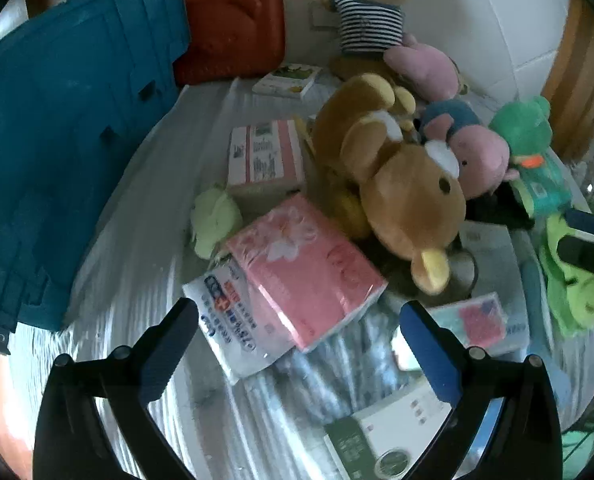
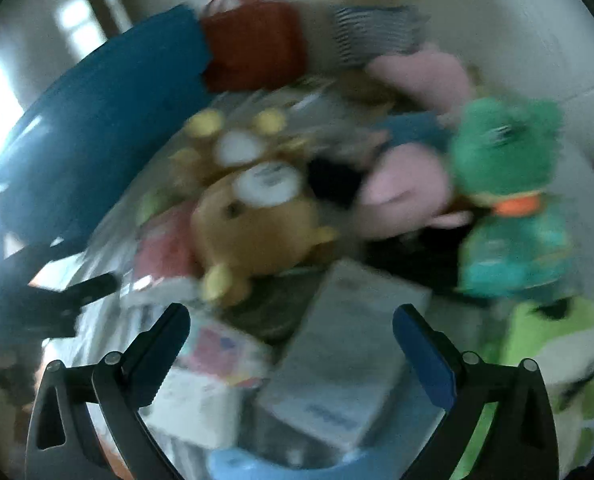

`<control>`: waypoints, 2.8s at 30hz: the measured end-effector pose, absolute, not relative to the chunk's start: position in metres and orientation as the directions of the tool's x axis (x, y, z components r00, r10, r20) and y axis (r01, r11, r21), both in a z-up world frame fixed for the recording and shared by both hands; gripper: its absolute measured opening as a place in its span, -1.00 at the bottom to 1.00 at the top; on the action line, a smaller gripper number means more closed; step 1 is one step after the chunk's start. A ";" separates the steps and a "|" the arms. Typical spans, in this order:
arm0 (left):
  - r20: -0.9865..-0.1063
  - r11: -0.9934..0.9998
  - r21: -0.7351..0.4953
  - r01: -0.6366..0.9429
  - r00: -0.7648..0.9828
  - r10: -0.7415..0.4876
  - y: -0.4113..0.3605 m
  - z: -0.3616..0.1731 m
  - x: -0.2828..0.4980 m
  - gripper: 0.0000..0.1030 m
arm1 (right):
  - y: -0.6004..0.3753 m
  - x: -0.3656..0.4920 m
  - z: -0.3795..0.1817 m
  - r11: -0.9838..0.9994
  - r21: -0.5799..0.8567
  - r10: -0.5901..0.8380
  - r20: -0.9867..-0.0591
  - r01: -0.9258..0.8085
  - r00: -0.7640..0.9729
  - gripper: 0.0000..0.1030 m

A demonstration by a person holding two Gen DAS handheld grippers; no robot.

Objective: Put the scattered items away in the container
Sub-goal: 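Grasp the white wet-wipe pack with the left tool while the right tool grasps the pink-and-teal box, then carry the wipe pack and the pink-and-teal box over the blue crate and release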

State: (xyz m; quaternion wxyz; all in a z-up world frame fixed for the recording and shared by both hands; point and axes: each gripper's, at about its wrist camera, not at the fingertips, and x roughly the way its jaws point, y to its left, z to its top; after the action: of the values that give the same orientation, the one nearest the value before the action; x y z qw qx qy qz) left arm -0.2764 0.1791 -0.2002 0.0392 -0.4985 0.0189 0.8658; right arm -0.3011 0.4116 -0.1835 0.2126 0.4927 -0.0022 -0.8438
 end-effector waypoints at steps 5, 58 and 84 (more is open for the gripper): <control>-0.884 -0.987 -0.047 -0.151 -0.455 0.112 0.181 -0.220 -0.264 0.80 | 0.380 -0.288 -0.211 -0.897 0.160 -0.320 -0.878 0.411 -0.357 0.80; -0.911 -0.984 -0.056 0.169 -0.411 -0.019 0.138 -0.290 -0.296 -0.09 | 0.349 -0.276 -0.260 -0.865 0.071 -0.269 -0.901 0.496 -0.340 0.23; -0.732 -1.000 0.002 0.010 -0.681 -0.008 0.151 -0.119 -0.207 -0.09 | 0.311 -0.257 -0.124 -0.863 0.078 -0.393 -0.726 0.499 -0.565 0.22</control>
State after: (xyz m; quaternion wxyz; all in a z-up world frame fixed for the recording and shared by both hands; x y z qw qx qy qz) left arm -0.2070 0.1506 -0.1188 -0.0048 -0.3993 -0.0010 0.9168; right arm -0.2568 0.3114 -0.1240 0.2528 0.3921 0.0680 -0.8819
